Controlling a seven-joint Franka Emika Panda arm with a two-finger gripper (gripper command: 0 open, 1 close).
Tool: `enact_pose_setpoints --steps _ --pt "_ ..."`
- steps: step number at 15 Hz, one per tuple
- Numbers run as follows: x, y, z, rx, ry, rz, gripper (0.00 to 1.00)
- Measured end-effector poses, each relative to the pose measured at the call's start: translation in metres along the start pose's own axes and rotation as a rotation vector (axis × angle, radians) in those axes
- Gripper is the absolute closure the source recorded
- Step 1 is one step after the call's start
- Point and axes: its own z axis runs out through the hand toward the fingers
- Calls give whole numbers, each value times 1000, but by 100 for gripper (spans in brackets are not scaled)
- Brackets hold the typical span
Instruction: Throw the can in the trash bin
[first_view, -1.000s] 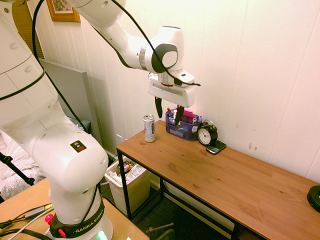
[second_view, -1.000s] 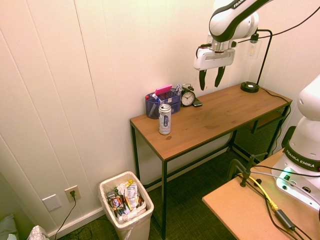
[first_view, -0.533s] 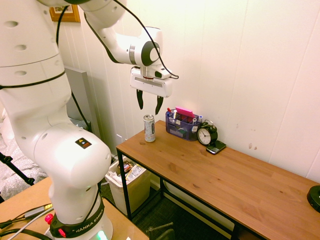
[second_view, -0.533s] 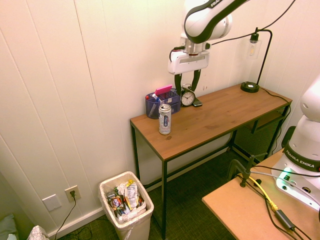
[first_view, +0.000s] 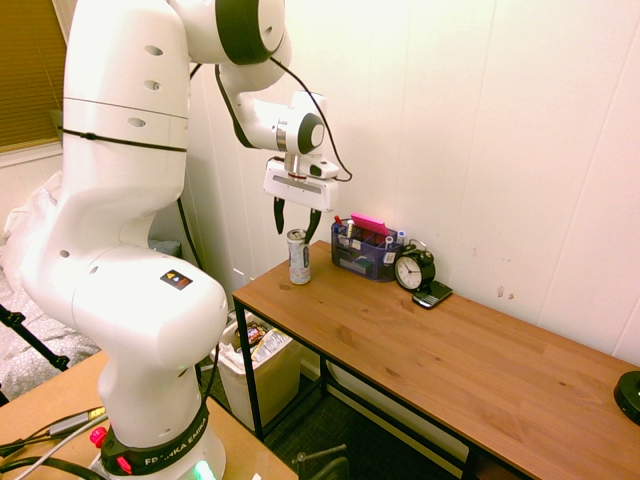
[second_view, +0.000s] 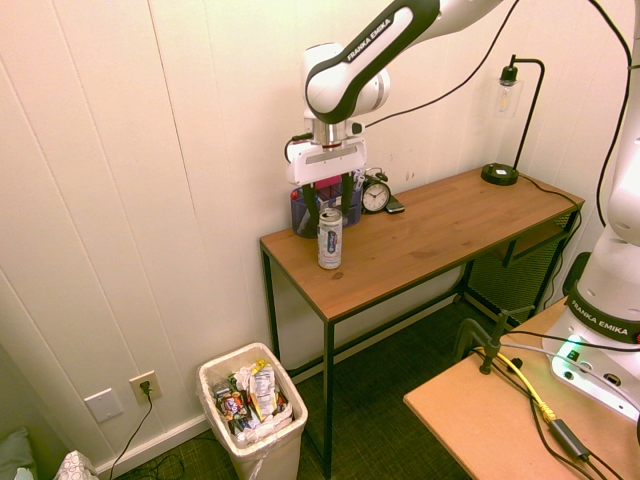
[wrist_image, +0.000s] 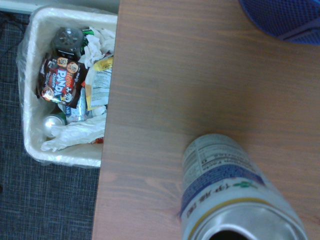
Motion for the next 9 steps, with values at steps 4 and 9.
enact_pose_setpoints --steps 4,9 --pt "10 2 1 -8 -2 17 100" --pt "3 -7 -2 -23 -6 0 100"
